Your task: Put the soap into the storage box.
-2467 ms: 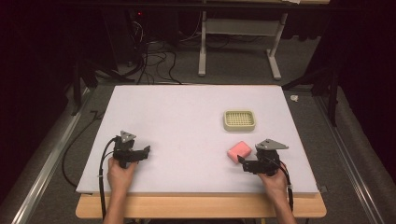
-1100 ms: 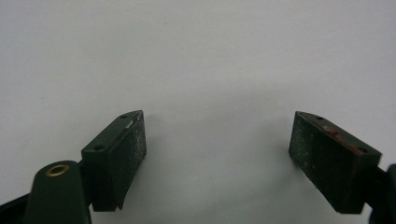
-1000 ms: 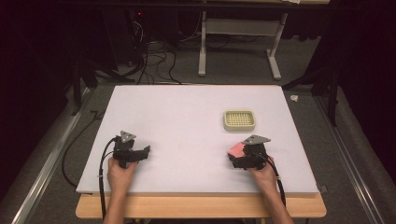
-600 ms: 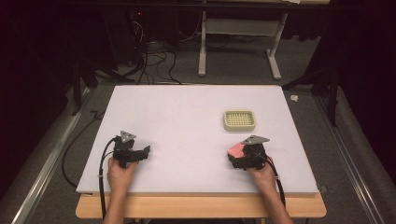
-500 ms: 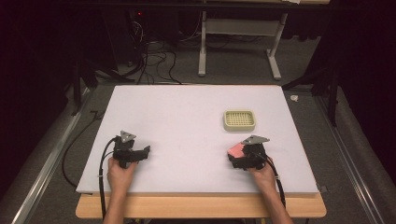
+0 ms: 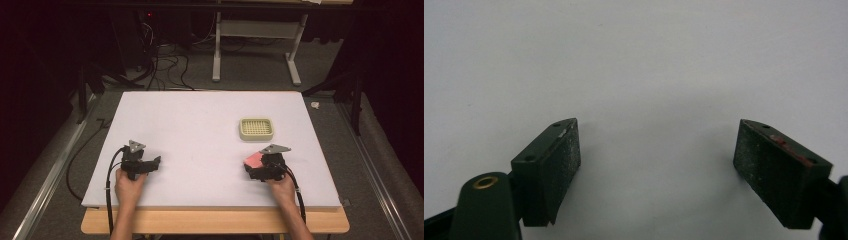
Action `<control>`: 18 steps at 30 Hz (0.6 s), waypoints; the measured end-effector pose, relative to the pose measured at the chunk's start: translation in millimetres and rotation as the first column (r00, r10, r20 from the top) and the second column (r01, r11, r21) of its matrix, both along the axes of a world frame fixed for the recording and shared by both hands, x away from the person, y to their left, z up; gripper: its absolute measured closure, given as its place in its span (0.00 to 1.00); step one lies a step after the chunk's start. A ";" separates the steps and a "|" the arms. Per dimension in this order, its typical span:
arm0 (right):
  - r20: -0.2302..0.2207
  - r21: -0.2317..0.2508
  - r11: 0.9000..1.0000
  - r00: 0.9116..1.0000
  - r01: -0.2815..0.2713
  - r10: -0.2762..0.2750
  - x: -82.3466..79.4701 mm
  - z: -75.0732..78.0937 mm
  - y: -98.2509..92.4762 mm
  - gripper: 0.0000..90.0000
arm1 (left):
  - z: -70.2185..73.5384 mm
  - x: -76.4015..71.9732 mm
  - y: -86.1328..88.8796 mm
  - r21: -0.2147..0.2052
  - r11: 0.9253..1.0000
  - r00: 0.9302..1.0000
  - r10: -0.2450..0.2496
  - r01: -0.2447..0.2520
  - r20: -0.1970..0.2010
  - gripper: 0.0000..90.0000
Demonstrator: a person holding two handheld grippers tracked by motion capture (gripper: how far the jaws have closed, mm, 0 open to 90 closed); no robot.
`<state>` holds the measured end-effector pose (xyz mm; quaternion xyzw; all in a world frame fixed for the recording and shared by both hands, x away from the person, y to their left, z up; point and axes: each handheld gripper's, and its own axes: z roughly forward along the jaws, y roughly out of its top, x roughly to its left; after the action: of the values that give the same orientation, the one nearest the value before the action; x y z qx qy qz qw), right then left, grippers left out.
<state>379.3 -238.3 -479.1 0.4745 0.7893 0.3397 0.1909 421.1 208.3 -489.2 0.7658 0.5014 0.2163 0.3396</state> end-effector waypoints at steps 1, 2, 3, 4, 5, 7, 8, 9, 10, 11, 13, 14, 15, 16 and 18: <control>0.004 0.002 1.000 1.000 0.002 -0.002 -0.1 0.9 -0.6 0.15 | 0.0 0.0 0.0 0.000 1.000 1.000 0.000 0.000 0.000 0.22; 0.005 0.006 1.000 1.000 0.003 -0.003 -0.3 1.9 -1.2 0.15 | 0.0 0.0 0.0 0.000 1.000 1.000 0.000 0.000 0.000 0.22; 0.007 0.009 1.000 1.000 0.008 -0.008 -0.4 2.8 -1.6 0.15 | 0.0 0.0 -0.1 0.000 1.000 1.000 0.000 0.000 0.000 0.22; 0.007 0.010 1.000 1.000 0.010 -0.010 -0.5 3.8 -2.3 0.15 | 0.1 0.0 0.0 0.001 1.000 1.000 0.000 0.000 -0.001 0.22; 0.012 0.010 1.000 1.000 0.010 -0.010 -0.4 4.6 -3.0 0.15 | 0.0 0.0 0.0 0.000 1.000 1.000 0.000 0.000 0.000 0.22; 0.015 0.014 1.000 1.000 0.013 -0.013 -0.9 6.7 -4.1 0.15 | 0.0 0.0 0.0 0.000 1.000 1.000 0.000 0.000 0.000 0.22; 0.021 0.014 1.000 1.000 0.012 -0.013 -0.6 7.7 -5.0 0.15 | 0.0 0.0 0.0 0.000 1.000 1.000 0.000 0.000 0.000 0.22; 0.019 0.016 1.000 1.000 0.016 -0.016 -0.9 8.9 -5.6 0.15 | 0.0 0.0 0.0 0.000 1.000 1.000 0.000 0.000 0.000 0.22; 0.023 0.018 1.000 1.000 0.017 -0.018 -0.7 9.9 -6.4 0.15 | 0.0 0.0 -0.1 0.000 1.000 1.000 0.000 0.000 0.000 0.22; 0.025 0.020 1.000 0.999 0.020 -0.021 -0.7 11.5 -7.4 0.15 | 0.0 0.0 0.0 0.000 1.000 1.000 0.000 0.000 0.000 0.22; 0.026 0.023 0.999 0.999 0.026 -0.026 -0.9 13.8 -8.6 0.15 | 0.0 0.0 0.0 0.000 1.000 1.000 0.000 0.000 0.000 0.22; 0.028 0.025 0.999 0.999 0.027 -0.028 -0.9 15.1 -9.3 0.15 | 0.0 0.0 0.0 0.000 1.000 1.000 0.000 0.000 0.000 0.22; 0.032 0.025 0.999 0.999 0.028 -0.029 -0.9 15.9 -10.1 0.15 | 0.0 0.0 0.0 0.000 1.000 1.000 0.000 0.000 0.000 0.22; 0.031 0.030 0.999 0.999 0.031 -0.032 -0.7 17.2 -11.4 0.15 | 0.0 0.0 0.0 0.000 1.000 1.000 0.000 0.000 0.000 0.22; 0.032 0.029 0.999 0.999 0.034 -0.035 -0.3 19.1 -13.4 0.15 | 0.0 0.0 0.1 0.000 1.000 1.000 0.000 0.000 0.000 0.22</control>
<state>379.1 -251.6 -460.0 0.4850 0.7729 0.3552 0.2029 421.2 208.3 -489.2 0.7658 0.5015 0.2160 0.3397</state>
